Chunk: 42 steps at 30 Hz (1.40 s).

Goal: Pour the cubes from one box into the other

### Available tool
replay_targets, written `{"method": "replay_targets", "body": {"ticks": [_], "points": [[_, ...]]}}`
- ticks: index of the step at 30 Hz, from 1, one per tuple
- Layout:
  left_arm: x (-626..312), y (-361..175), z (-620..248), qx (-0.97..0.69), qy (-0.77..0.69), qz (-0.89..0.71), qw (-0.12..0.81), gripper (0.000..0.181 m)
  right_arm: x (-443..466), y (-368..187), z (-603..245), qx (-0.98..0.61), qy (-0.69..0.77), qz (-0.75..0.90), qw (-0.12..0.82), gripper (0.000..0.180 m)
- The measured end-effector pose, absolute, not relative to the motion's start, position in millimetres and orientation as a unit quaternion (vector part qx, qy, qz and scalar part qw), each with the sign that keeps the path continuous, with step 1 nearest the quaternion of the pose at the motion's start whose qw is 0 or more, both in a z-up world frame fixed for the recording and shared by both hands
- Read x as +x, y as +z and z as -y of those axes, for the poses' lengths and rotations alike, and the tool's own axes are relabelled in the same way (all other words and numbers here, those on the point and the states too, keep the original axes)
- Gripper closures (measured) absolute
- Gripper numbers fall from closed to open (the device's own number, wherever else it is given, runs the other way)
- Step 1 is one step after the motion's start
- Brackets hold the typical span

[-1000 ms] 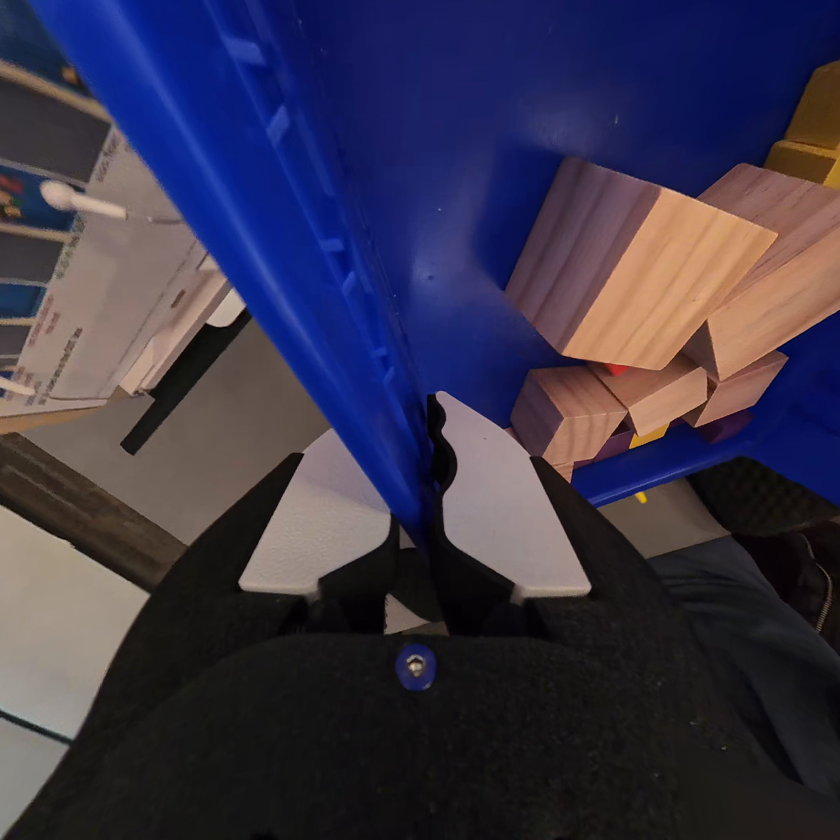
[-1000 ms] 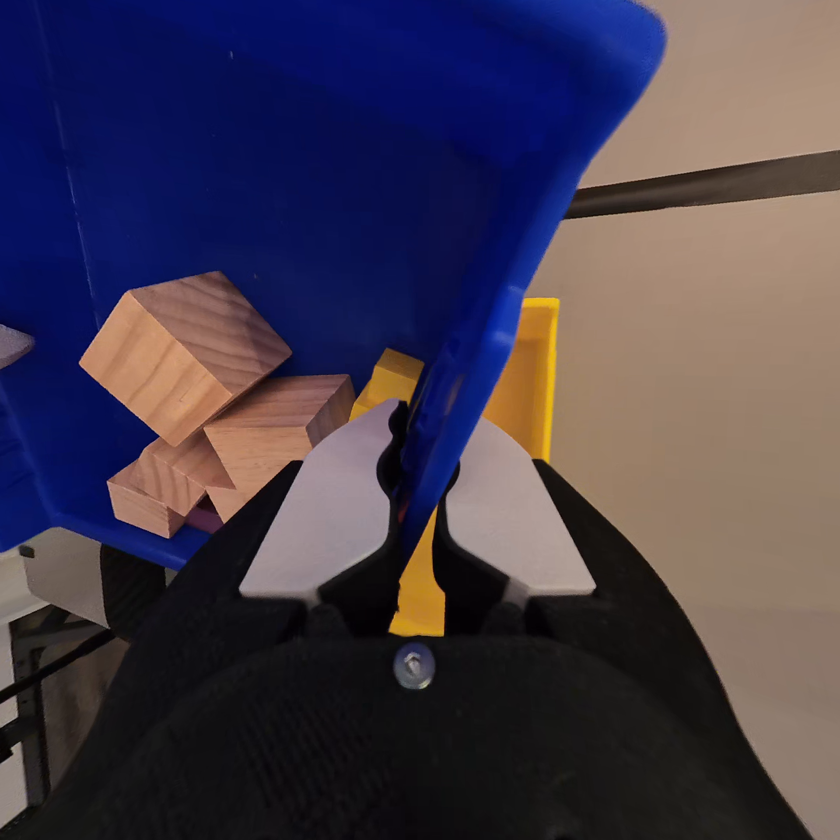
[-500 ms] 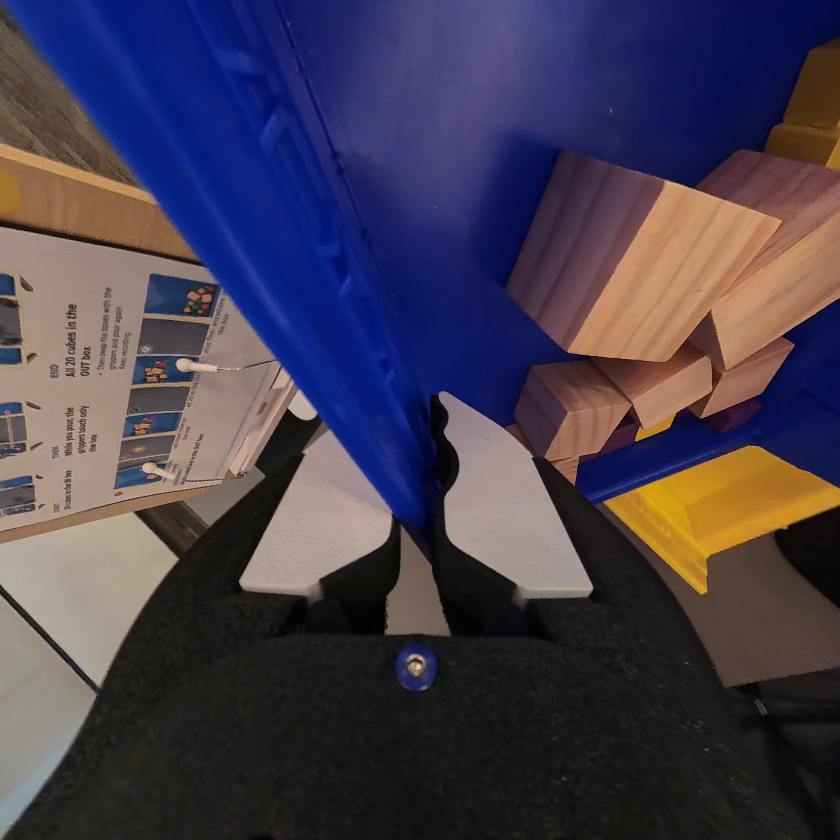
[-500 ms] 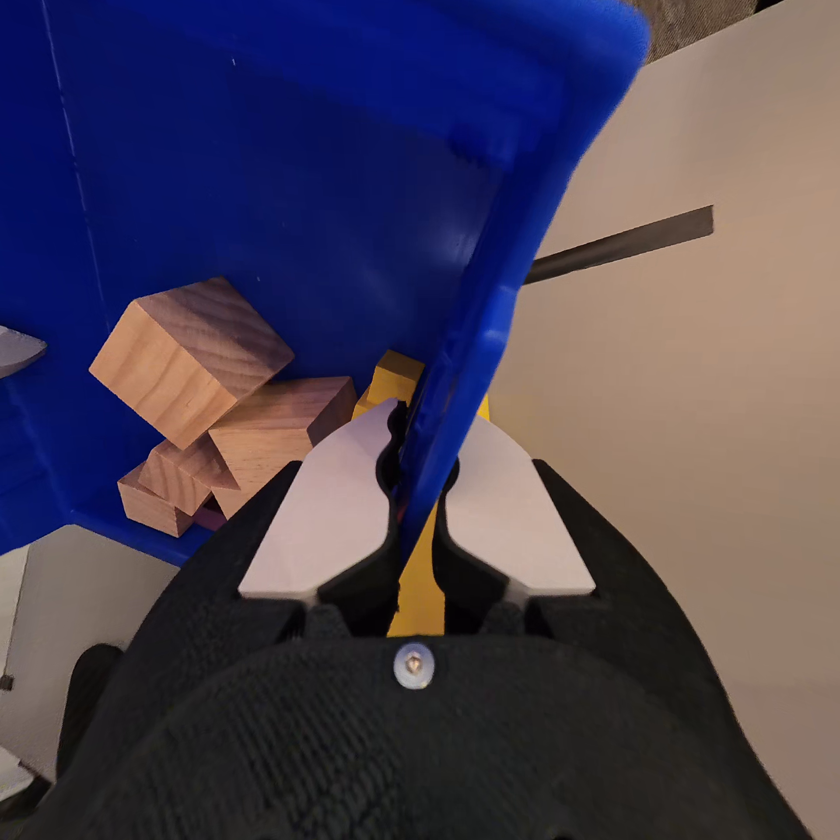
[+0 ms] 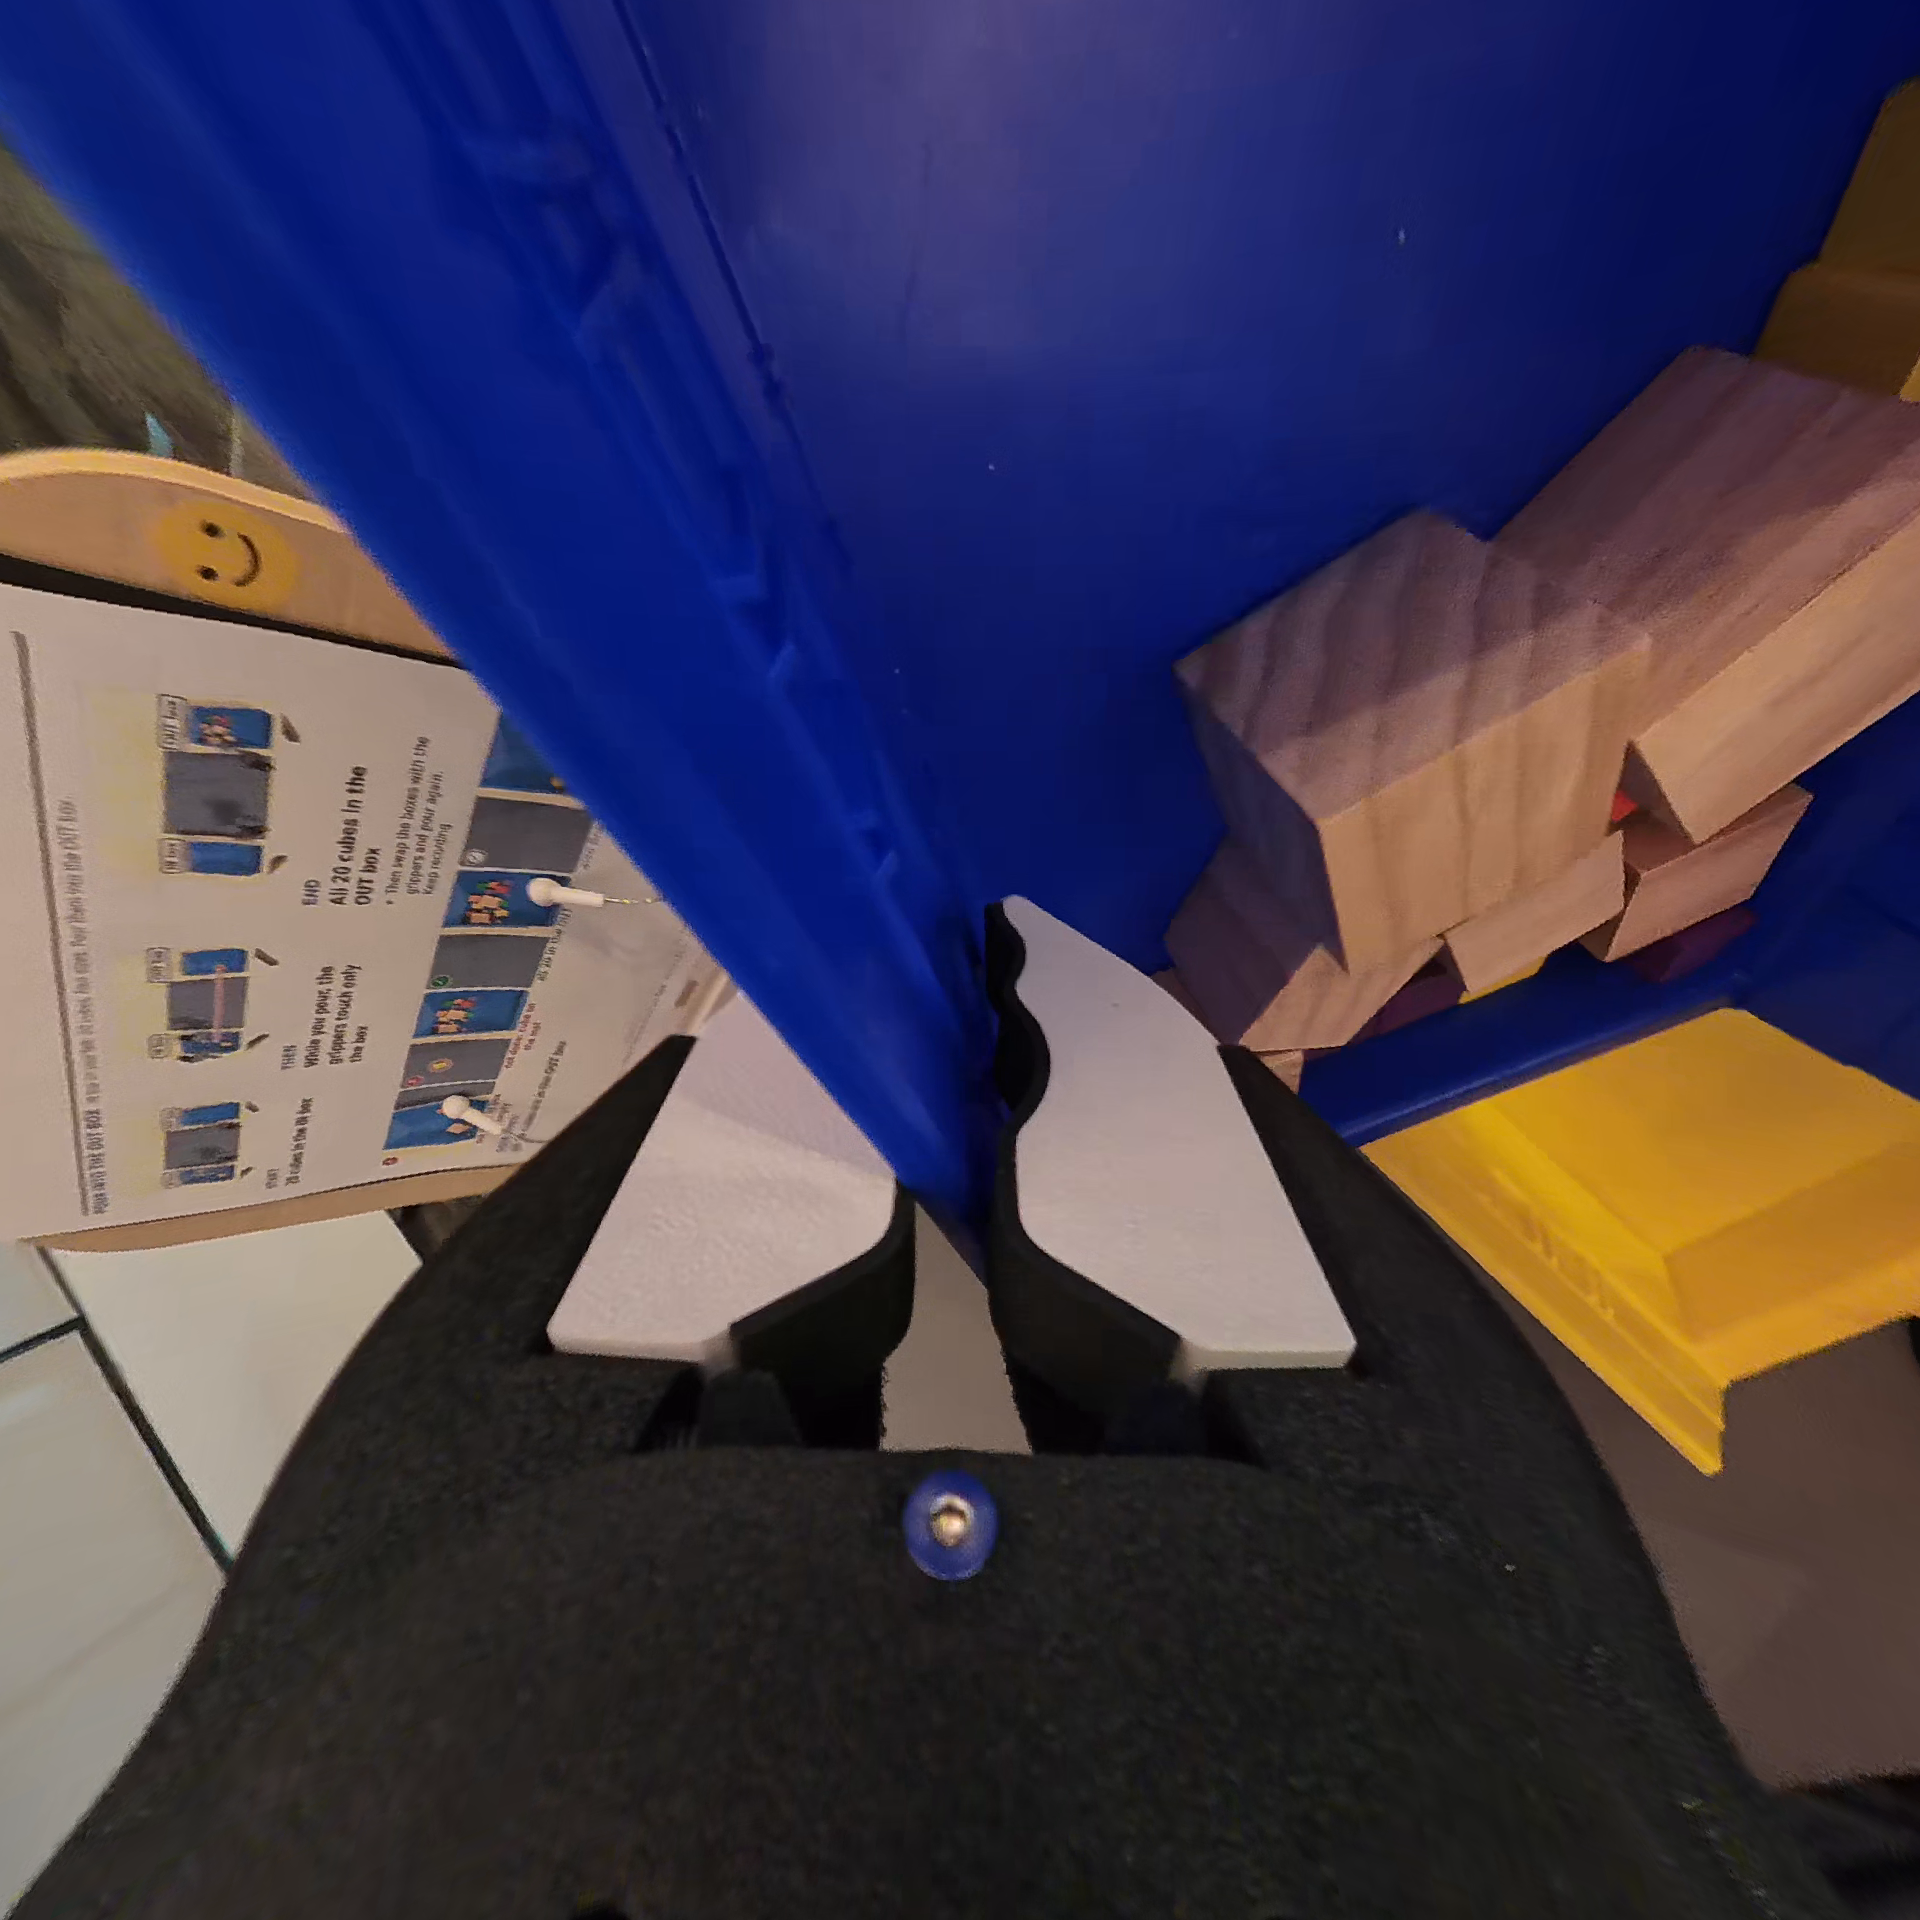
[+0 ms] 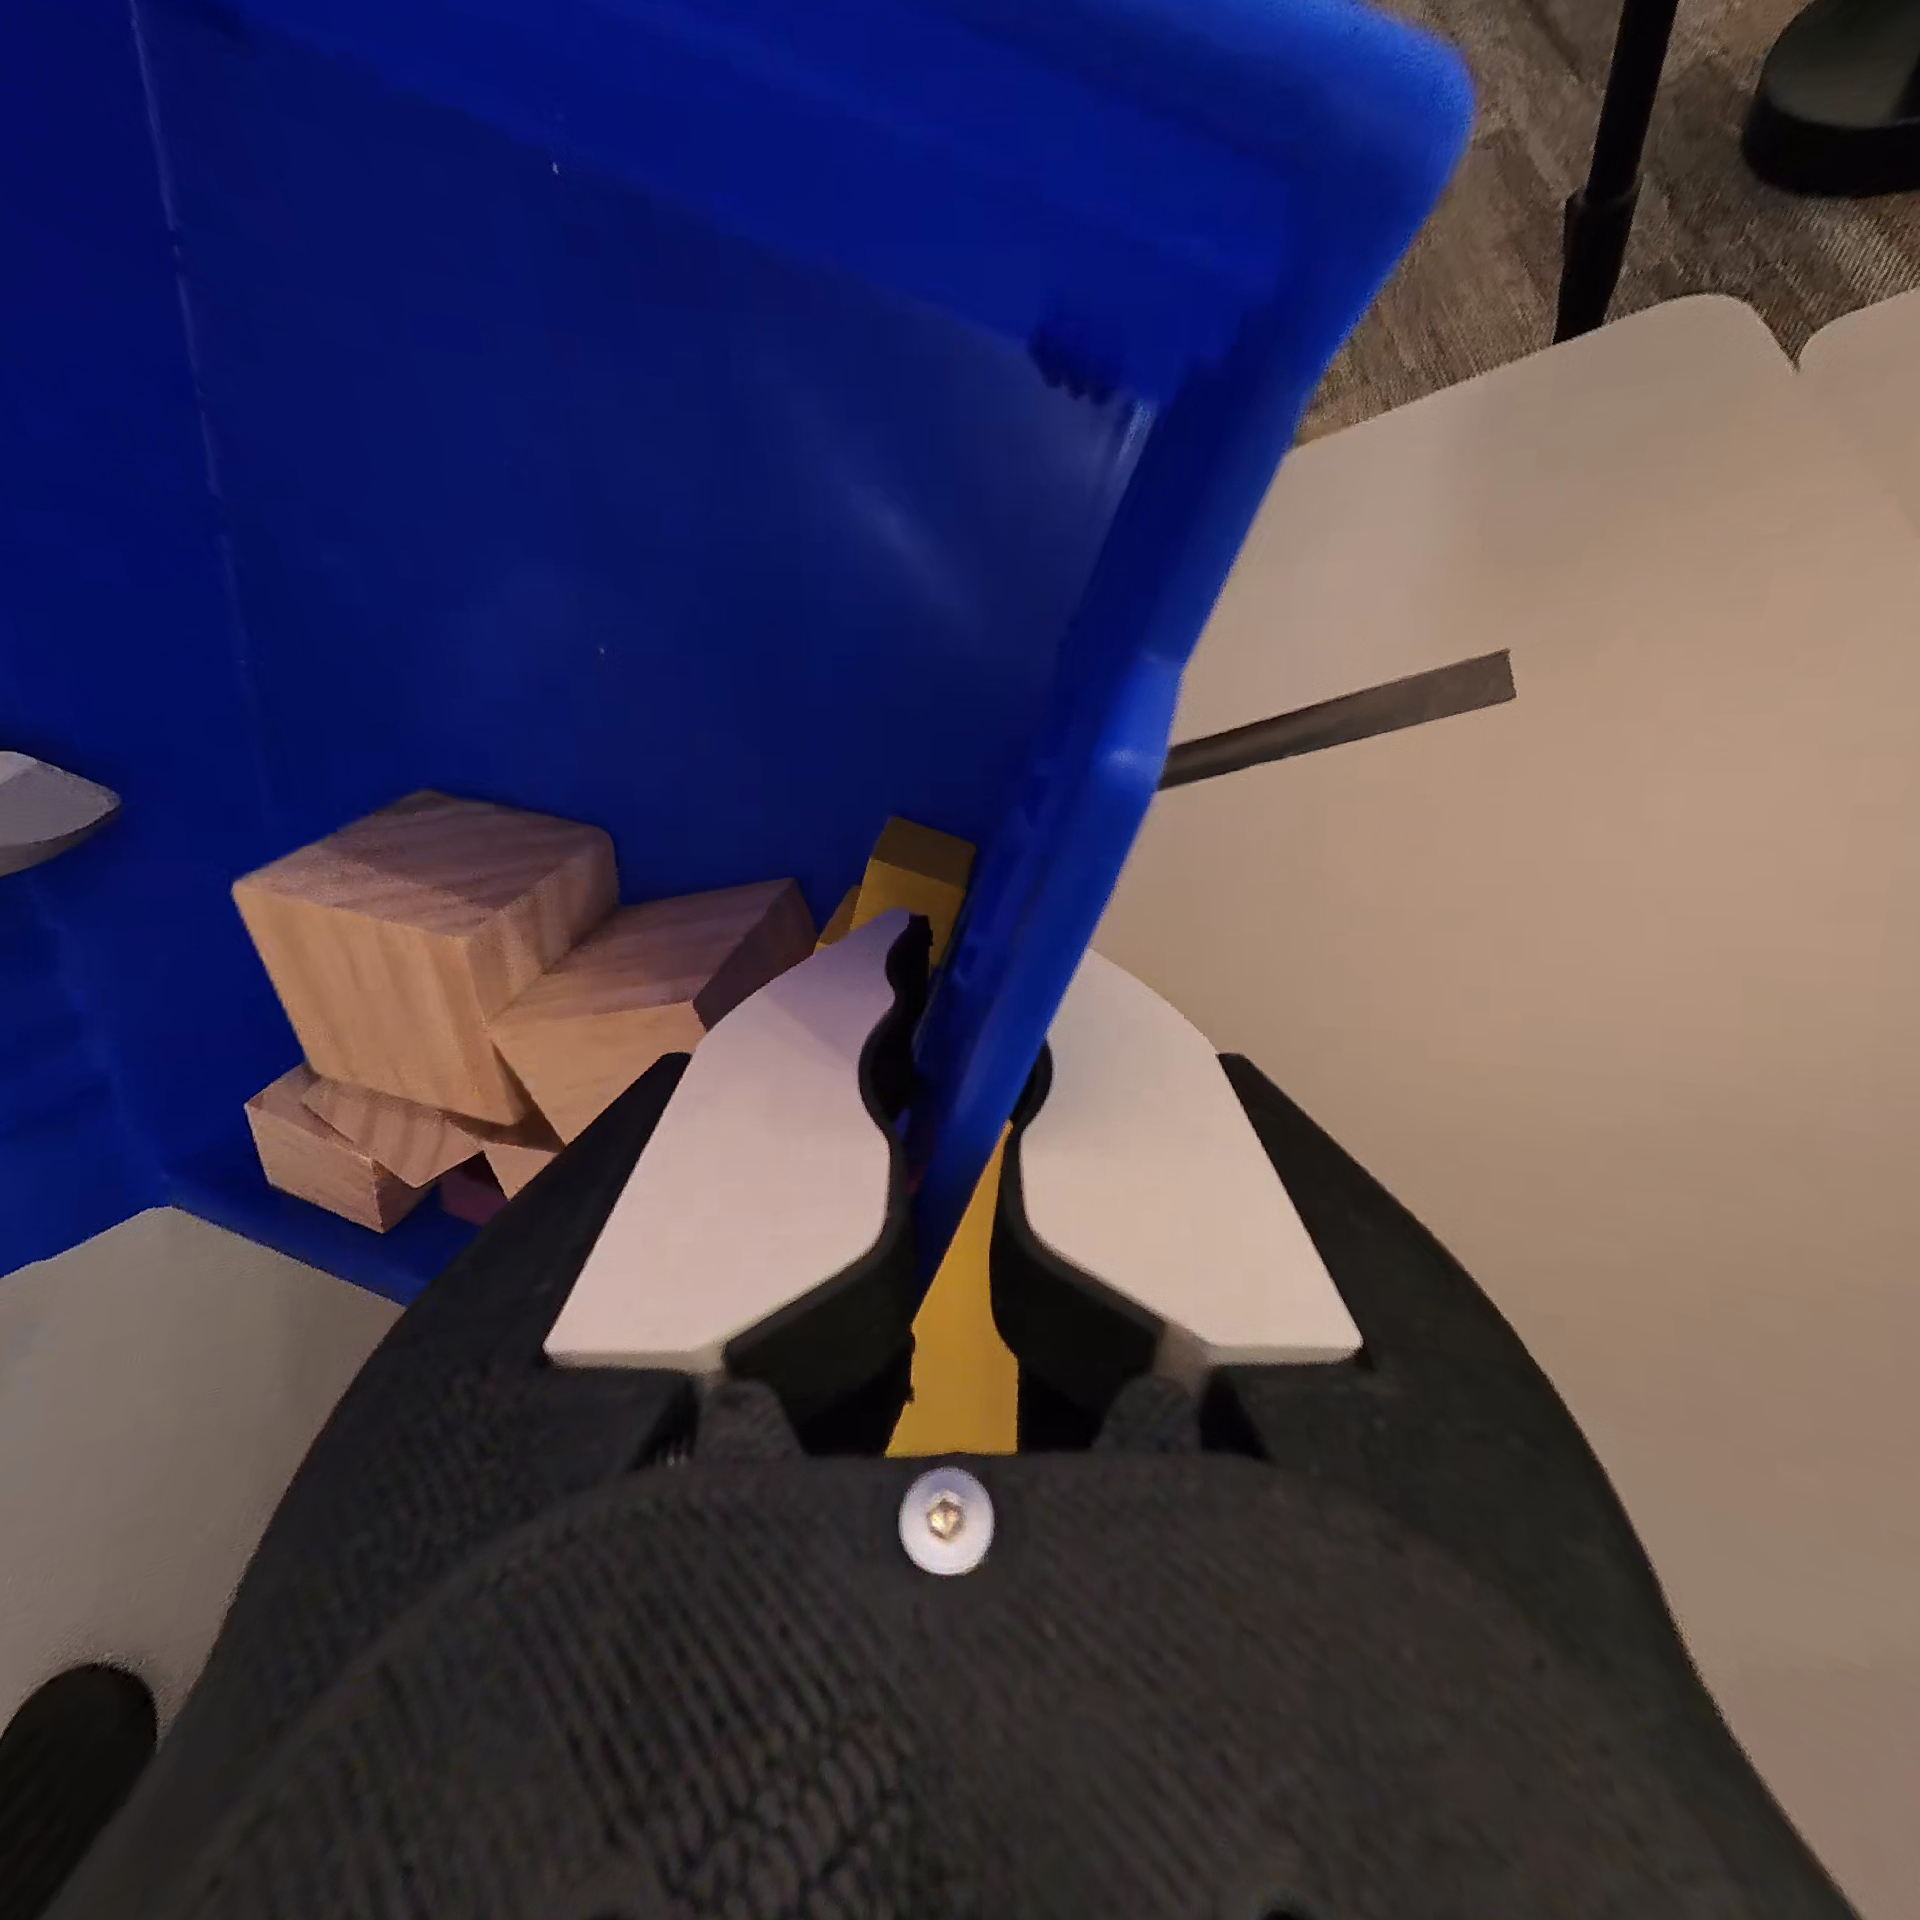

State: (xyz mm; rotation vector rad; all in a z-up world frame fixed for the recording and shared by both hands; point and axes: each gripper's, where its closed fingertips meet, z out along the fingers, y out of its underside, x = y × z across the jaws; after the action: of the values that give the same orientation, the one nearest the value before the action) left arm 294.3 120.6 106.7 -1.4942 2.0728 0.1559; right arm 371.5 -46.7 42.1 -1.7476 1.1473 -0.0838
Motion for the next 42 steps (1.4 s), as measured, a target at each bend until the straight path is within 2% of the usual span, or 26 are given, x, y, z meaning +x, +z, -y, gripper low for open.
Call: {"method": "replay_targets", "body": {"ticks": [9,25,42], "points": [[299,114,-114,-0.542,0.007,-0.764,0.351,0.171,379,63,56,-0.701,-0.093,-0.458,0.539,0.170],[277,126,-110,-0.549,-0.075,-0.728,0.404,0.171,366,100,60,-0.696,-0.170,-0.400,0.572,0.171],[269,123,-106,-0.547,-0.143,-0.697,0.441,0.171,357,122,67,-0.697,-0.242,-0.367,0.567,0.171]]}}
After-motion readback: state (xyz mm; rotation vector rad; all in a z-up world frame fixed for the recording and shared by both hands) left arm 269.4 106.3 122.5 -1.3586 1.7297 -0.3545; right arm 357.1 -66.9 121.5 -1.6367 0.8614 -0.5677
